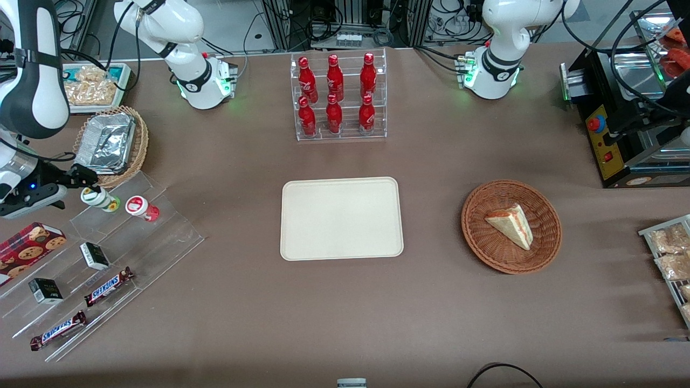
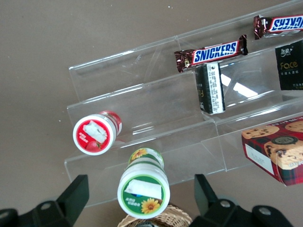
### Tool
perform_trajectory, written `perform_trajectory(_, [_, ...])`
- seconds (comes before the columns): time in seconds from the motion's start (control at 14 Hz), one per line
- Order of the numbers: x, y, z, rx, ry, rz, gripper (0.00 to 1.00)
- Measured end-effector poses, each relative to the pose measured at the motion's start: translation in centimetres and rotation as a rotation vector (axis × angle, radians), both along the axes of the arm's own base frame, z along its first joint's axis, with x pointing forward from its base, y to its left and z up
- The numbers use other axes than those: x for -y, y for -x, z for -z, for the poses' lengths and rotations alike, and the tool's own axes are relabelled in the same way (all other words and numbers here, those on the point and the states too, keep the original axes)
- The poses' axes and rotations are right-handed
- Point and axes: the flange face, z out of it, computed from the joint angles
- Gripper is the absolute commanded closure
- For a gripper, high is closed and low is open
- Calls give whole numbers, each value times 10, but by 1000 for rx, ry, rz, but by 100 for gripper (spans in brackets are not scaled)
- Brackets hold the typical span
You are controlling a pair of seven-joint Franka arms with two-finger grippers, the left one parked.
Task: Place green gum on tray
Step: 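Close the right gripper around the green gum jar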
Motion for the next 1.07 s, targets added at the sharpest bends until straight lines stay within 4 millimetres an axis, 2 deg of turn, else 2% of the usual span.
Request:
perform_trajectory(0.5, [2, 20, 35, 15, 6, -19, 1])
perform_trajectory(1.07, [4, 22, 41, 38, 16, -36, 1])
